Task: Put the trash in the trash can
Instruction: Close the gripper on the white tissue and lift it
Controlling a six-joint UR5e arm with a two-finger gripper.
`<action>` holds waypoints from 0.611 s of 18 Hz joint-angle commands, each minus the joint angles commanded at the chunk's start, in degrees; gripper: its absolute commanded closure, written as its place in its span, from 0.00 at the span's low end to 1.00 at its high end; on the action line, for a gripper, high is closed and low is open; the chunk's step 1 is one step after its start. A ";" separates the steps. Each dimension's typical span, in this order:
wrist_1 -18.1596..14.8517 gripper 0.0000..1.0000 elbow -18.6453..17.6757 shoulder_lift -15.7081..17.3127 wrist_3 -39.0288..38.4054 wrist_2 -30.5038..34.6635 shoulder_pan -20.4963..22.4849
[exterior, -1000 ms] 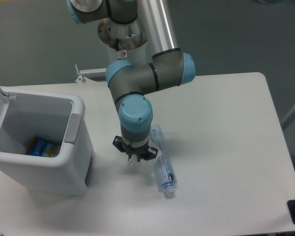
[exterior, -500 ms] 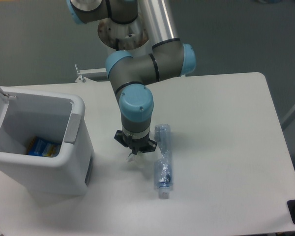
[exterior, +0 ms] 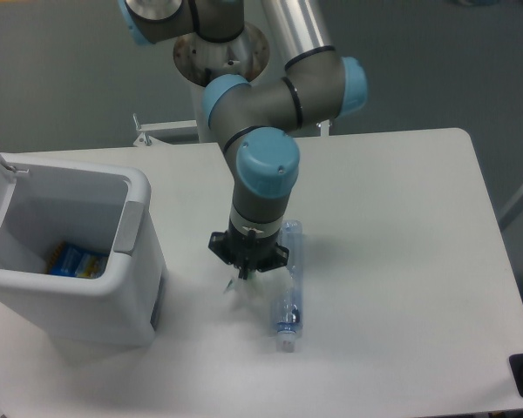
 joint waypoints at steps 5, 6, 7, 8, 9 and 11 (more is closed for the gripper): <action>0.53 0.97 5.81 -0.27 -8.89 -4.65 -0.09; 0.61 0.97 6.95 -0.27 -9.94 -5.18 -0.09; 0.62 0.97 8.00 -0.18 -10.74 -5.62 -0.17; 0.62 0.97 8.80 -0.01 -11.70 -6.24 -0.18; 0.62 0.97 9.50 0.26 -12.58 -7.03 -0.26; 0.62 0.97 10.38 0.87 -13.55 -8.69 -0.35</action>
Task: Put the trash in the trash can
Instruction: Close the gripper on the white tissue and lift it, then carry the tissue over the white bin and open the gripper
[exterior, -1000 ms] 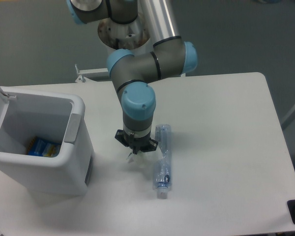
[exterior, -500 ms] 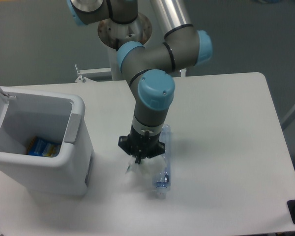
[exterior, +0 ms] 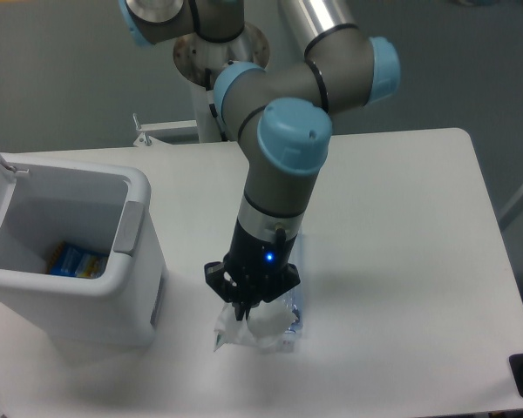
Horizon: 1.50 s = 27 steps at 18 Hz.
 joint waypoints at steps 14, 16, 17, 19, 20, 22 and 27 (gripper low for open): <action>-1.14 0.97 -0.35 12.12 -1.59 -4.23 0.35; -3.42 0.97 -0.44 13.79 -1.50 -4.93 -0.17; -4.47 0.97 -0.61 14.67 -1.50 -5.37 -0.35; -4.92 0.97 -0.79 15.82 -1.59 -6.68 -1.49; -4.92 0.97 -0.79 16.09 -1.59 -6.86 -2.28; -4.92 0.97 -0.96 16.26 -1.67 -6.87 -4.21; -4.66 0.93 -3.07 16.26 -1.67 -6.25 -9.31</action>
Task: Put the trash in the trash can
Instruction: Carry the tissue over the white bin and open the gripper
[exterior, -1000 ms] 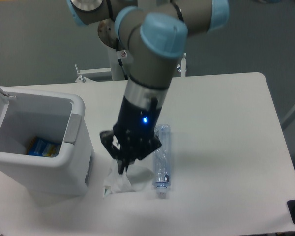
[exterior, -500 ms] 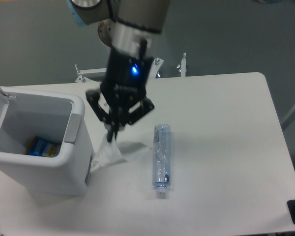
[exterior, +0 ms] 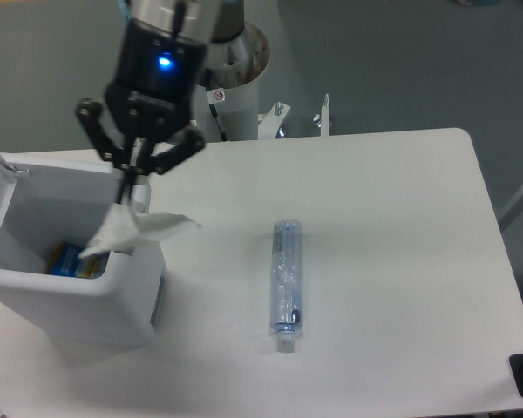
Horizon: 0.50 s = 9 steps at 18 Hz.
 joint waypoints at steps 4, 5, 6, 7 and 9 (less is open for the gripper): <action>0.62 0.59 -1.85 0.35 0.52 -0.17 -1.41; 0.70 0.44 -1.85 0.35 0.61 -0.17 -1.94; 0.79 0.34 -1.94 0.35 0.70 -0.09 -2.03; 0.79 0.31 -1.94 0.26 0.70 0.00 -2.03; 0.97 0.21 -1.94 0.18 0.79 0.00 -2.03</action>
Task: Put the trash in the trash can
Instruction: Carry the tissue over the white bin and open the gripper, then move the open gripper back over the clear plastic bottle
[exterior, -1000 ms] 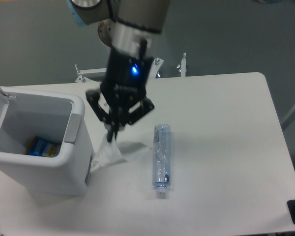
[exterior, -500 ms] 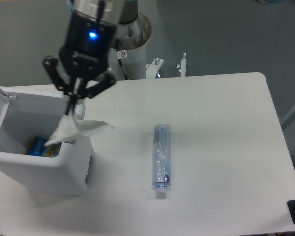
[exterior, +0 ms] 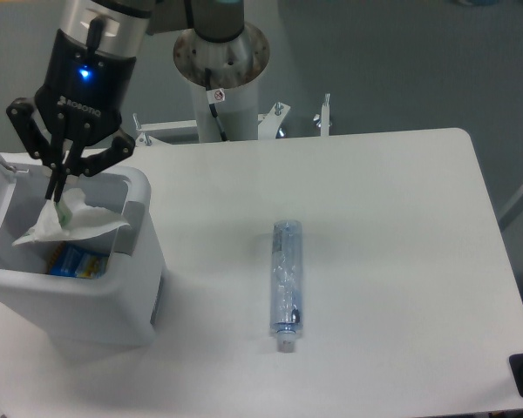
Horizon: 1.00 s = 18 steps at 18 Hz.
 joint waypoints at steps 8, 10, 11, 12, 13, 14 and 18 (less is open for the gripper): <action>-0.17 0.19 1.40 -0.09 0.09 0.79 1.05; -0.09 0.19 1.84 -0.70 0.17 0.88 4.55; -0.09 0.18 2.02 -1.14 0.78 0.88 5.88; -0.09 0.16 2.28 -1.84 1.66 0.88 7.19; 0.26 0.11 2.20 -2.46 2.98 0.97 9.47; 0.26 0.09 2.20 -3.42 4.47 0.97 10.62; 0.26 0.01 2.02 -5.97 10.18 4.20 13.62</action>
